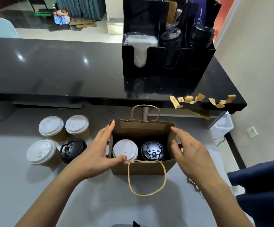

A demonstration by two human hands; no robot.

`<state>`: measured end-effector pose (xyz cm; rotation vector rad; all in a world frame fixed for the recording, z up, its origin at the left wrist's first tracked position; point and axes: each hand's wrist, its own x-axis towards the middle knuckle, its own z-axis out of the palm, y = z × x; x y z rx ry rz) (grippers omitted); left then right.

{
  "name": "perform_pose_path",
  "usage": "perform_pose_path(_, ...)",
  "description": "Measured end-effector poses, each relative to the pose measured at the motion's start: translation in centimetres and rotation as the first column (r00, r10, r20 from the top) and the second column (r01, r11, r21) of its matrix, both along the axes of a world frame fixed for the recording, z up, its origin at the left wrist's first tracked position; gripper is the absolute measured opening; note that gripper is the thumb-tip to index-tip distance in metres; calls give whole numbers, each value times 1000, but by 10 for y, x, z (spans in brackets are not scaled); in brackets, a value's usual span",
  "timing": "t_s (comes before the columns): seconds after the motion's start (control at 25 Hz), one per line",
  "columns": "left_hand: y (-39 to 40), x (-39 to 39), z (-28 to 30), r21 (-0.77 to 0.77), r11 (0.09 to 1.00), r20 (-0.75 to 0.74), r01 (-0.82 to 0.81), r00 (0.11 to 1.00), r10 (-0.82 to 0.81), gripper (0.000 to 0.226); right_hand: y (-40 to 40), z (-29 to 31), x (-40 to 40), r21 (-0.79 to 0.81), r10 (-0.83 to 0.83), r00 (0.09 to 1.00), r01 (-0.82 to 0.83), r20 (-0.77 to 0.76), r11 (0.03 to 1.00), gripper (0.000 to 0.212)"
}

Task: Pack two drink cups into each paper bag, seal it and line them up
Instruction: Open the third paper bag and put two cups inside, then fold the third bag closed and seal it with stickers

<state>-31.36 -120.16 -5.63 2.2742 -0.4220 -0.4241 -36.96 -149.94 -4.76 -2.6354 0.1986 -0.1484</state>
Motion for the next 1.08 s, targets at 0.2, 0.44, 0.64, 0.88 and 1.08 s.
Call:
perform_pose_path(0.2,0,6,0,5,1000,2,2,1000,-2,112,-2,0,6,-4,2,1000,-2,-1,1000,43)
perform_pose_path(0.44,2,8,7,37,999,15,5,1000,-6,106,0,3,4,-43,37,999,-37,-11,998,44)
perform_pose_path(0.64,1,8,11,48,999,52,3,999,-6,98,-2,6,4,-50,52,998,-54,-25,997,48)
perform_pose_path(0.88,3,11,20,31,999,129,-33,991,29,79,-8,21,4,-20,46,998,-46,30,999,48)
perform_pose_path(1.08,0,17,48,-22,999,227,-32,973,37,79,-14,46,13,-27,30,992,-27,124,999,51)
